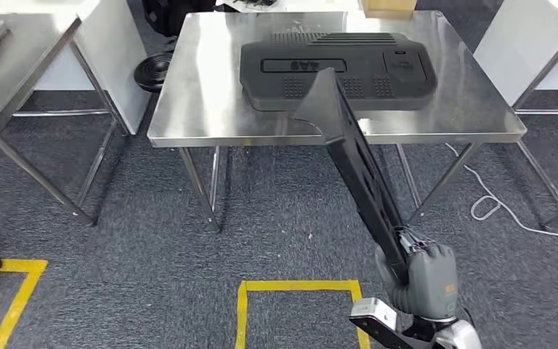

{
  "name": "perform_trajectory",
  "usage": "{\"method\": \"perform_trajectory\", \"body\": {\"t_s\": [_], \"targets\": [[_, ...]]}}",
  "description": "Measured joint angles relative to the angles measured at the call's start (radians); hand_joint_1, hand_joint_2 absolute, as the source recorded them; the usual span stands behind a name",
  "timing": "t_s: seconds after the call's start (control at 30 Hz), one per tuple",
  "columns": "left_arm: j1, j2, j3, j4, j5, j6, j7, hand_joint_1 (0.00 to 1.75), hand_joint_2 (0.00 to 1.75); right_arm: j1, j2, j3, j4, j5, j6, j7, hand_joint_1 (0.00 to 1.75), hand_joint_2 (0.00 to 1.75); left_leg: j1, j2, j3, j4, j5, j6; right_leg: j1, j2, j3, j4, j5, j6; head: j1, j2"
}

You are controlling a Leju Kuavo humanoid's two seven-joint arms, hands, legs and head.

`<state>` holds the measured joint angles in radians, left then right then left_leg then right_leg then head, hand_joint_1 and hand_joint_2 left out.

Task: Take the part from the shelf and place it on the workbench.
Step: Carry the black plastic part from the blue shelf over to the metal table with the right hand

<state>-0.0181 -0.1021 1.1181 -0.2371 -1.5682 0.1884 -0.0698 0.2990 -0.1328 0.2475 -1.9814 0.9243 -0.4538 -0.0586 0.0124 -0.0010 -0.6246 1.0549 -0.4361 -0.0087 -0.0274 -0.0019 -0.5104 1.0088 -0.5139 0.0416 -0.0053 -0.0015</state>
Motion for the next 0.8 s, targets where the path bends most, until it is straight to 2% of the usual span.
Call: {"method": "perform_trajectory", "body": {"t_s": [0.1,0.13,0.17,0.2,0.27,0.3,0.33,0.37,0.4,0.43,0.47,0.5,0.57,0.63,0.67,0.7,0.73,0.77,0.8], "targets": [[0.0,0.0,0.002,0.0,0.0,0.0,0.0,0.0,0.0,-0.002,0.002,-0.001,0.0,-0.007,0.002,-0.002,1.75,1.75,-0.004,-0.004,0.004,-0.006,-0.01,0.018,0.0,-0.001,0.009,-0.008,-0.006,0.017,0.0,0.0],[0.0,-0.001,0.002,0.0,0.0,0.0,0.0,0.0,0.0,-0.004,0.003,-0.001,0.0,-0.016,0.005,-0.005,1.75,1.75,-0.004,-0.005,0.007,-0.01,-0.011,0.025,0.0,-0.002,0.002,0.008,-0.015,0.019,0.002,0.0],[0.0,-0.001,0.002,0.0,-0.001,0.0,0.0,0.0,0.0,-0.005,0.003,-0.002,0.0,-0.028,0.007,-0.009,1.75,1.75,-0.002,-0.006,0.011,-0.014,-0.012,0.032,0.002,-0.002,-0.018,0.047,-0.031,0.017,0.004,0.0],[0.0,-0.001,0.003,0.0,-0.001,0.0,0.0,0.0,0.0,-0.006,0.003,-0.003,0.0,-0.041,0.01,-0.013,1.75,1.75,-0.002,-0.007,0.014,-0.015,-0.015,0.039,0.002,-0.001,-0.055,0.109,-0.053,0.013,0.006,0.0],[0.0,0.0,0.003,0.0,-0.002,0.0,-0.001,0.0,0.0,-0.007,0.003,-0.004,0.0,-0.063,0.016,-0.02,1.75,1.75,-0.007,-0.008,0.02,-0.015,-0.023,0.05,0.005,-0.001,-0.149,0.251,-0.093,0.005,0.009,0.0],[0.0,0.0,0.003,0.0,-0.002,0.0,-0.001,0.0,0.0,-0.007,0.003,-0.005,0.0,-0.071,0.018,-0.024,1.75,1.75,-0.009,-0.01,0.026,-0.015,-0.028,0.053,0.006,-0.001,-0.183,0.292,-0.094,0.007,0.009,0.0],[0.0,0.0,0.003,0.0,-0.002,0.0,-0.002,0.0,0.0,-0.007,0.003,-0.006,0.0,-0.078,0.02,-0.027,1.75,1.75,-0.011,-0.012,0.033,-0.015,-0.034,0.054,0.006,-0.001,-0.198,0.293,-0.078,0.014,0.009,0.0],[0.0,0.0,0.004,0.0,-0.002,0.0,-0.002,0.0,0.0,-0.007,0.003,-0.007,0.001,-0.084,0.022,-0.03,1.75,1.75,-0.013,-0.014,0.043,-0.015,-0.04,0.055,0.008,-0.001,-0.192,0.255,-0.046,0.021,0.009,0.0],[0.0,-0.001,0.004,0.0,-0.002,0.0,-0.003,0.0,0.0,-0.007,0.003,-0.008,0.001,-0.088,0.023,-0.033,1.75,1.75,-0.014,-0.017,0.053,-0.015,-0.047,0.054,0.01,-0.001,-0.172,0.189,-0.005,0.028,0.009,0.0],[0.0,-0.002,0.004,0.0,-0.002,0.0,-0.004,0.0,0.0,-0.007,0.003,-0.009,0.001,-0.092,0.024,-0.035,1.75,1.75,-0.016,-0.019,0.061,-0.015,-0.054,0.052,0.013,0.0,-0.148,0.118,0.034,0.029,0.01,0.0],[-0.001,-0.002,0.004,0.0,-0.002,0.0,-0.004,0.0,0.0,-0.007,0.003,-0.011,0.001,-0.095,0.025,-0.037,1.75,1.75,-0.019,-0.021,0.066,-0.015,-0.061,0.048,0.017,0.0,-0.125,0.061,0.062,0.025,0.01,0.0],[-0.001,-0.003,0.004,0.0,-0.002,-0.001,-0.005,0.0,0.0,-0.007,0.003,-0.012,0.001,-0.099,0.027,-0.039,1.75,1.75,-0.021,-0.022,0.069,-0.015,-0.067,0.044,0.02,0.001,-0.111,0.028,0.078,0.018,0.009,0.0],[-0.002,-0.003,0.004,0.0,-0.002,-0.002,-0.006,0.0,0.0,-0.006,0.003,-0.013,0.001,-0.104,0.029,-0.042,1.75,1.75,-0.023,-0.023,0.074,-0.017,-0.075,0.036,0.023,0.002,-0.103,0.015,0.083,0.003,0.009,0.0],[-0.001,-0.001,0.004,-0.001,-0.002,-0.002,-0.006,0.0,0.0,-0.006,0.004,-0.014,0.0,-0.108,0.031,-0.044,1.75,1.75,-0.021,-0.018,0.073,-0.009,-0.085,0.026,0.013,0.003,-0.093,0.007,0.081,-0.009,0.008,0.0],[-0.001,0.0,0.004,-0.001,-0.002,-0.001,-0.007,0.0,0.0,-0.006,0.005,-0.014,0.0,-0.109,0.031,-0.046,1.75,1.75,-0.019,-0.015,0.063,0.017,-0.099,0.019,0.007,0.002,-0.084,0.003,0.079,-0.016,0.006,0.0],[-0.001,0.001,0.004,-0.002,-0.002,-0.001,-0.007,0.0,0.0,-0.006,0.006,-0.015,0.0,-0.11,0.032,-0.047,1.75,1.75,-0.017,-0.012,0.042,0.064,-0.12,0.013,0.002,0.002,-0.075,-0.001,0.076,-0.023,0.003,0.0],[-0.001,0.0,0.004,-0.002,-0.002,0.0,-0.008,0.0,0.0,-0.007,0.007,-0.015,0.0,-0.111,0.033,-0.048,1.75,1.75,-0.014,-0.009,0.01,0.126,-0.145,0.007,0.003,0.002,-0.067,-0.002,0.071,-0.029,0.002,0.0],[-0.001,0.0,0.005,-0.002,-0.002,0.0,-0.008,0.0,0.0,-0.007,0.007,-0.015,0.0,-0.111,0.034,-0.049,1.75,1.75,-0.009,-0.008,-0.028,0.191,-0.167,0.001,0.002,0.002,-0.061,-0.002,0.065,-0.033,0.0,0.0],[0.0,0.0,0.005,-0.002,-0.002,0.0,-0.008,0.0,0.0,-0.007,0.008,-0.015,0.0,-0.111,0.036,-0.05,1.75,1.75,-0.004,-0.007,-0.061,0.237,-0.175,-0.004,0.002,0.002,-0.055,-0.001,0.06,-0.033,0.0,0.0]]}}
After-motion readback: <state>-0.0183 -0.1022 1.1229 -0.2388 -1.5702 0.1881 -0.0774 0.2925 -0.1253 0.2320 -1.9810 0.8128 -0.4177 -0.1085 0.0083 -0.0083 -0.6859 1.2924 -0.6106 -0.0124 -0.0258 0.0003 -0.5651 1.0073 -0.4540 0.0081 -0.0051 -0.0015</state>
